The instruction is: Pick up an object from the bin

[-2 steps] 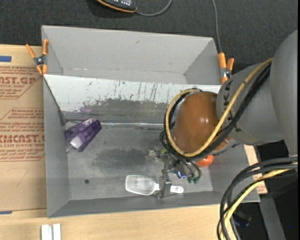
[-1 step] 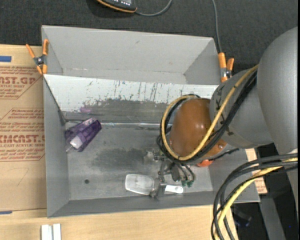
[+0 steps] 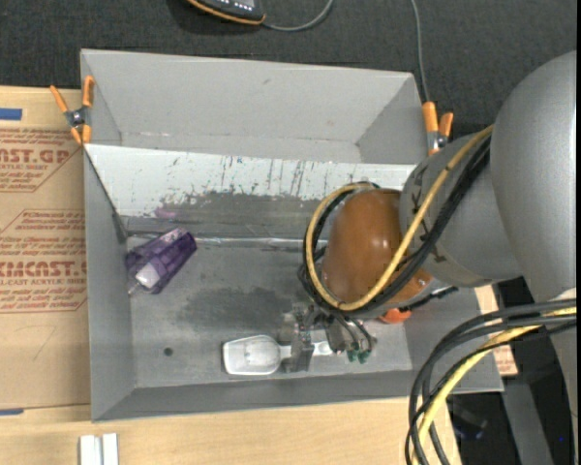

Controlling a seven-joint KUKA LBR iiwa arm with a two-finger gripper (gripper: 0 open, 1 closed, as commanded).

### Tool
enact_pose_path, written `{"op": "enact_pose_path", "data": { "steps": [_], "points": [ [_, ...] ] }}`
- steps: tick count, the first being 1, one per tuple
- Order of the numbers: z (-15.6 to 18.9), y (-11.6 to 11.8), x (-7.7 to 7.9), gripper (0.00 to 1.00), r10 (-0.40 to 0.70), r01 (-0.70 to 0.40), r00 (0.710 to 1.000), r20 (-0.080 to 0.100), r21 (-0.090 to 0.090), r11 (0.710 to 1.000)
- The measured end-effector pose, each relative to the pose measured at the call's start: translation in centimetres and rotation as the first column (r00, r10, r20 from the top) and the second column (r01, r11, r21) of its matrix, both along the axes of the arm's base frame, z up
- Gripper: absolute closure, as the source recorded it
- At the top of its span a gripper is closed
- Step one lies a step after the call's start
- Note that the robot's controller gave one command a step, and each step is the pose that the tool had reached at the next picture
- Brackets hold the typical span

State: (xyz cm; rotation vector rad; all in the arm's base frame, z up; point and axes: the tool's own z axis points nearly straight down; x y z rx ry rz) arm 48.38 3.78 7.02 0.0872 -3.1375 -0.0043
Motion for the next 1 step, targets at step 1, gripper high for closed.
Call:
{"op": "enact_pose_path", "data": {
  "steps": [1],
  "points": [
    [0.0, 0.0, 0.0, 1.0, 0.0, 0.0, 1.0, 0.0, 0.0, 1.0]
  ]
}}
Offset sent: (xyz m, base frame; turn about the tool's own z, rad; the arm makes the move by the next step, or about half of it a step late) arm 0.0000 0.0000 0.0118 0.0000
